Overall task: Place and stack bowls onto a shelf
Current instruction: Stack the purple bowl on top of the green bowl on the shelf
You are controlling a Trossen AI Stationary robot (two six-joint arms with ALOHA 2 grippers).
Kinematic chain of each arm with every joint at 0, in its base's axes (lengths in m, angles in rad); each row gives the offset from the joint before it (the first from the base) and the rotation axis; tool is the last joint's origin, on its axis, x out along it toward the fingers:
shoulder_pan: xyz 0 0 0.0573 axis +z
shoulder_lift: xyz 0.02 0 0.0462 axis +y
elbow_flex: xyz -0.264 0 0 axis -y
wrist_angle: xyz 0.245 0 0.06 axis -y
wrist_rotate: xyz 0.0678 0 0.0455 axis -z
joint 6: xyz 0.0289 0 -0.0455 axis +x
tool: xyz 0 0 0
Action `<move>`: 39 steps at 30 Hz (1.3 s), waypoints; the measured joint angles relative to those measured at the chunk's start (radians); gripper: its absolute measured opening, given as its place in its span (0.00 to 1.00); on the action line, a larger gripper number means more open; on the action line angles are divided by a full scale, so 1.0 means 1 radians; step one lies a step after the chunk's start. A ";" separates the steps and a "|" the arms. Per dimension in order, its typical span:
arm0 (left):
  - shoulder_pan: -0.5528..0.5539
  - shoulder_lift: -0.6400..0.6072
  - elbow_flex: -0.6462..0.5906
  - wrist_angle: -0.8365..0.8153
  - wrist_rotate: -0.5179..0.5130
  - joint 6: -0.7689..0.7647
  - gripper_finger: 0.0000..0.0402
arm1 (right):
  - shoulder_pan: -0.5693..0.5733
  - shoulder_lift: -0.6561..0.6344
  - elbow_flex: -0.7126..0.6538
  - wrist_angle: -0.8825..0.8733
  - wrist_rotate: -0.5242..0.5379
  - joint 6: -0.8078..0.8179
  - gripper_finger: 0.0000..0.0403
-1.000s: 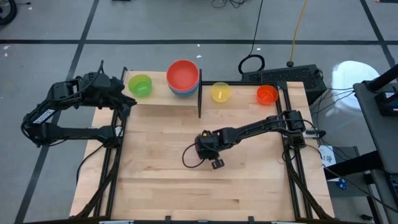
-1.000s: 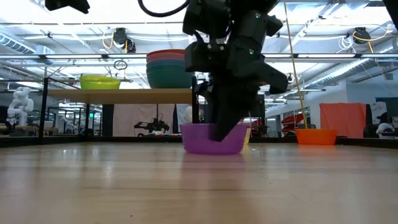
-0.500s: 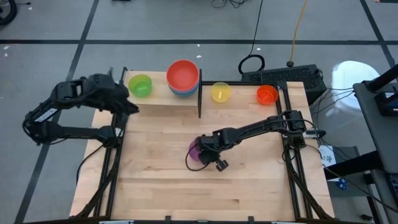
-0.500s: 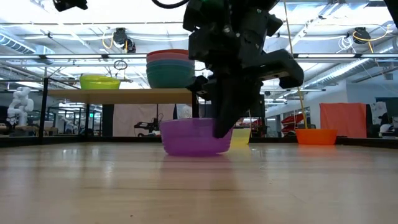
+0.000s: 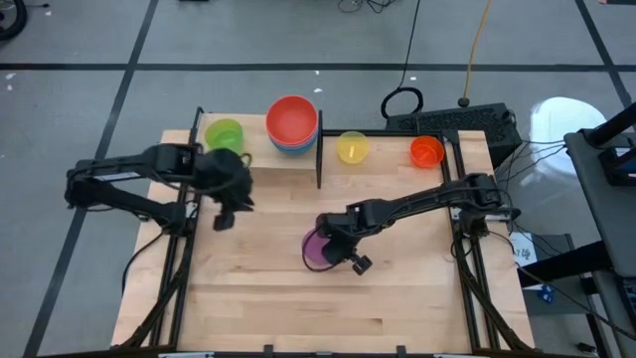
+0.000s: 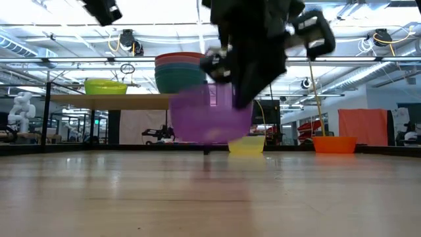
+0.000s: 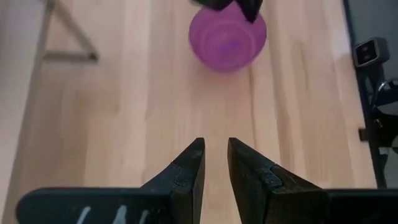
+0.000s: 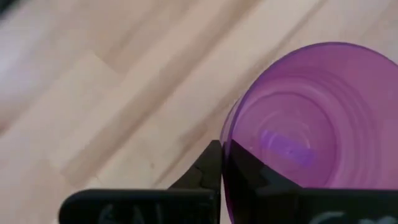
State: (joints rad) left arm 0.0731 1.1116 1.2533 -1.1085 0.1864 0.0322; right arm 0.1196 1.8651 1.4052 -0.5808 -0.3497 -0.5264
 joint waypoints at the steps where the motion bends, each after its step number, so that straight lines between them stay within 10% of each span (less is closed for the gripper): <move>1: -0.014 0.019 0.000 0.036 0.000 0.015 0.18 | 0.000 -0.012 0.000 -0.001 -0.023 -0.001 0.00; 15: -0.190 0.257 -0.001 0.402 0.040 0.343 0.18 | 0.000 -0.139 0.000 0.003 -0.180 -0.009 0.00; 39: -0.260 0.383 -0.002 0.533 0.145 0.417 0.18 | 0.000 -0.188 0.001 0.029 -0.283 -0.043 0.00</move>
State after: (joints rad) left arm -0.1873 1.4947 1.2510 -0.5752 0.3317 0.4493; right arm 0.1200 1.6772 1.4059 -0.5514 -0.6323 -0.5690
